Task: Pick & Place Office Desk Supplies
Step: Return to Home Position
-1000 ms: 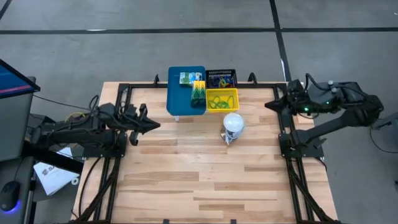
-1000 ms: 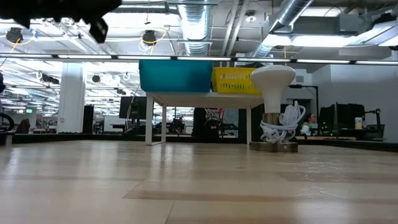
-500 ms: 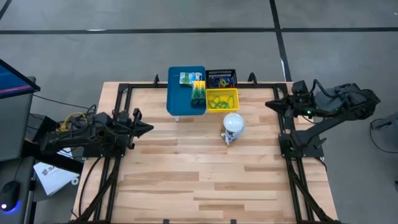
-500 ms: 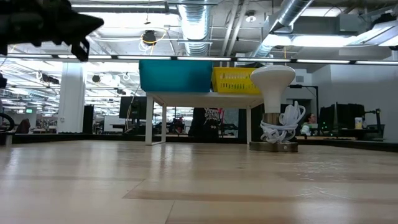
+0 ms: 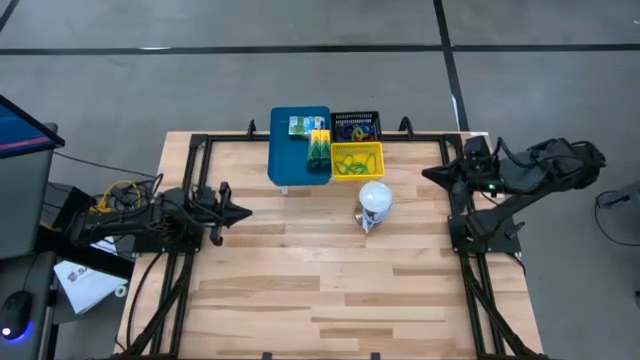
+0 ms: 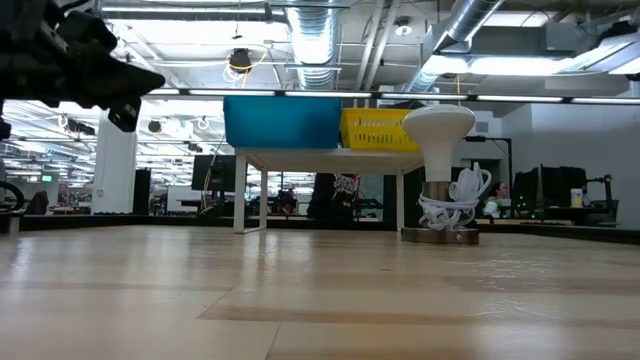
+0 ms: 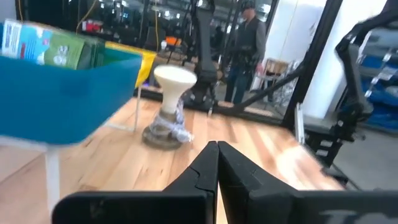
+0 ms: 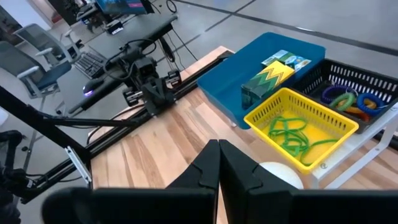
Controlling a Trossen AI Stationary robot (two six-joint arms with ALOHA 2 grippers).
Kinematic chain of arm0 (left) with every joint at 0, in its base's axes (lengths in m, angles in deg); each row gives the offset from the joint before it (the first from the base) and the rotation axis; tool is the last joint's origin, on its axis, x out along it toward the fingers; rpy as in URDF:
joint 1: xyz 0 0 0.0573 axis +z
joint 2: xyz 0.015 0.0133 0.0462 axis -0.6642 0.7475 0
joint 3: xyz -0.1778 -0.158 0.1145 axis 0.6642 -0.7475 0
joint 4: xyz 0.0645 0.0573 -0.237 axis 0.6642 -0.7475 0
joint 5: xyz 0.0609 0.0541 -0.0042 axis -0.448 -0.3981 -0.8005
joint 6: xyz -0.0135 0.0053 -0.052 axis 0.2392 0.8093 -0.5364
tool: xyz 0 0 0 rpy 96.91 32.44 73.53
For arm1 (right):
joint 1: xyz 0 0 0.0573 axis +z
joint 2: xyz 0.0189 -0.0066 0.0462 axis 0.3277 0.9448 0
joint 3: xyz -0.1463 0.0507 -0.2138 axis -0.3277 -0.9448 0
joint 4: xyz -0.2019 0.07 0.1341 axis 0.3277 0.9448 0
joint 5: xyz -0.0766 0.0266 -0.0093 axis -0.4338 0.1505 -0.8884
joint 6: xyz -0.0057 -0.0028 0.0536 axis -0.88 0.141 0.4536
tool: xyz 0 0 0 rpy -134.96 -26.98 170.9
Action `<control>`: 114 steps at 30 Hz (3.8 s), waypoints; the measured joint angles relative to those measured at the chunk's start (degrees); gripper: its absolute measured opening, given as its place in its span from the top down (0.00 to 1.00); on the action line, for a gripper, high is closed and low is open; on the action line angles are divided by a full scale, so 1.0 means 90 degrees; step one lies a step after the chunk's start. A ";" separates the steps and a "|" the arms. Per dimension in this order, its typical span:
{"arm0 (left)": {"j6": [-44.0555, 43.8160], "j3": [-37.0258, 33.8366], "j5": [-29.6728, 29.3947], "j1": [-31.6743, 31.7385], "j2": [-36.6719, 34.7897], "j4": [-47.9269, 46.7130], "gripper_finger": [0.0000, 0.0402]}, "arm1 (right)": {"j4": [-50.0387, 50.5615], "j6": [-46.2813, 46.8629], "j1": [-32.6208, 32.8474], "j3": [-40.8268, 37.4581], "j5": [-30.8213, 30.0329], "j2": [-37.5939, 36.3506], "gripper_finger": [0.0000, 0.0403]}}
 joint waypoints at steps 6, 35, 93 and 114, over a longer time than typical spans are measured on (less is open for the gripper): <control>0.0173 0.0005 -0.0313 0.0002 0.0128 -0.0200 1.00 | -0.0006 -0.0086 0.0000 0.0000 -0.0005 -0.0003 1.00; -0.0016 0.0000 -0.0521 0.0002 0.1379 -0.0026 1.00 | -0.1820 -0.4680 -0.0937 0.0002 0.3647 0.1260 1.00; -0.0016 -0.0002 -0.0520 0.0003 0.1387 -0.0019 1.00 | -0.6309 -0.4429 -0.2720 -0.9216 0.6034 -0.5987 1.00; -0.0016 -0.0002 -0.0522 0.0002 0.1387 -0.0021 1.00 | -0.6360 -0.4368 -0.2720 -0.9267 0.5212 -0.5708 1.00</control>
